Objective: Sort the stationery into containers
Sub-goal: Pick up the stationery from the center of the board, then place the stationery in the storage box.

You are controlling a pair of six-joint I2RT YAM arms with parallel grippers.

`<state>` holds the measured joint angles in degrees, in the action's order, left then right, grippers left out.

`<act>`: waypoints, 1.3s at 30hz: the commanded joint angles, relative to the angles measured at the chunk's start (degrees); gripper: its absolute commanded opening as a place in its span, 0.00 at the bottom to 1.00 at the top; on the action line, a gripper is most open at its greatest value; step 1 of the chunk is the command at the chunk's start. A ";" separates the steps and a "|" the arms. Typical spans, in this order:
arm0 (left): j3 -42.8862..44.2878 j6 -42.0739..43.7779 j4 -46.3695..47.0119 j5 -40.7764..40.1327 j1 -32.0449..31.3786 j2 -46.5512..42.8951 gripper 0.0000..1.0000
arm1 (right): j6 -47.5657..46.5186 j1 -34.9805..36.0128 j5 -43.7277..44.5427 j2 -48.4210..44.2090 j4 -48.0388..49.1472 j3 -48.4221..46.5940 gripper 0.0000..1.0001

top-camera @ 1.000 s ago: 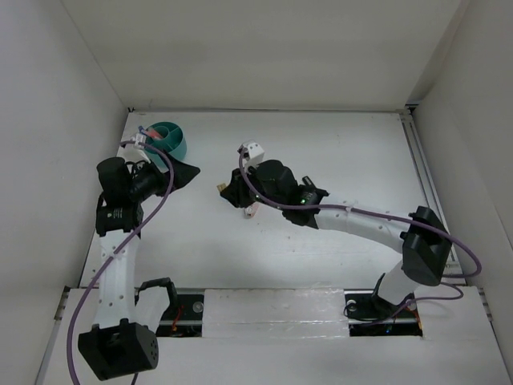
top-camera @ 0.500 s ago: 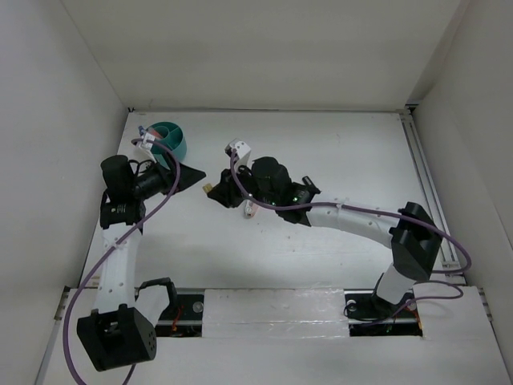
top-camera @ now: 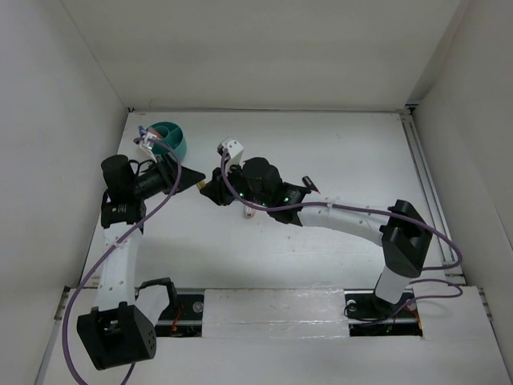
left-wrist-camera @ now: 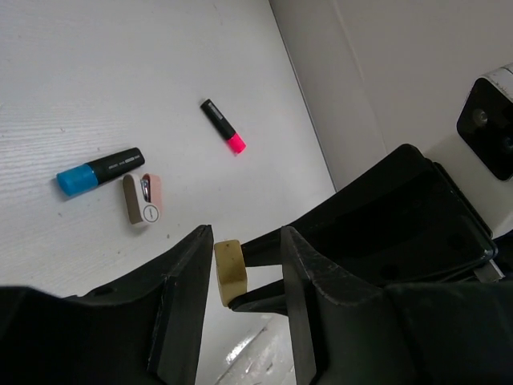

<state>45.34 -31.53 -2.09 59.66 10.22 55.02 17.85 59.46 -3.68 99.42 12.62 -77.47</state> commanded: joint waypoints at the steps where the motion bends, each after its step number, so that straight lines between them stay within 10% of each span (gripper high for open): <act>1: -0.69 0.15 2.88 2.30 -0.02 0.17 0.34 | -0.80 1.09 4.46 0.43 4.69 -3.12 0.00; 11: -0.69 0.15 2.88 2.30 -0.02 0.17 0.37 | -0.80 1.71 10.54 1.48 5.22 -4.18 0.00; 24: -0.17 0.15 2.88 2.30 -0.02 0.69 0.00 | 0.26 1.71 11.67 0.95 7.50 -3.56 0.00; 30: 0.36 0.76 2.18 0.99 -0.02 0.70 0.00 | 0.79 1.71 12.47 0.95 7.50 -3.56 0.01; 35: 2.81 3.84 -3.70 -13.04 -0.02 -2.29 0.00 | 0.79 1.71 12.47 -0.97 6.98 -2.17 0.62; 39: 3.87 3.84 -4.94 -16.24 -0.02 -1.76 0.00 | 0.79 1.71 12.47 -3.78 6.98 0.47 0.69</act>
<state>45.60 -29.50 -6.11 48.29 10.11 54.15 18.41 60.84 7.97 99.85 15.79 -77.93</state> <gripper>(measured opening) 0.087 0.686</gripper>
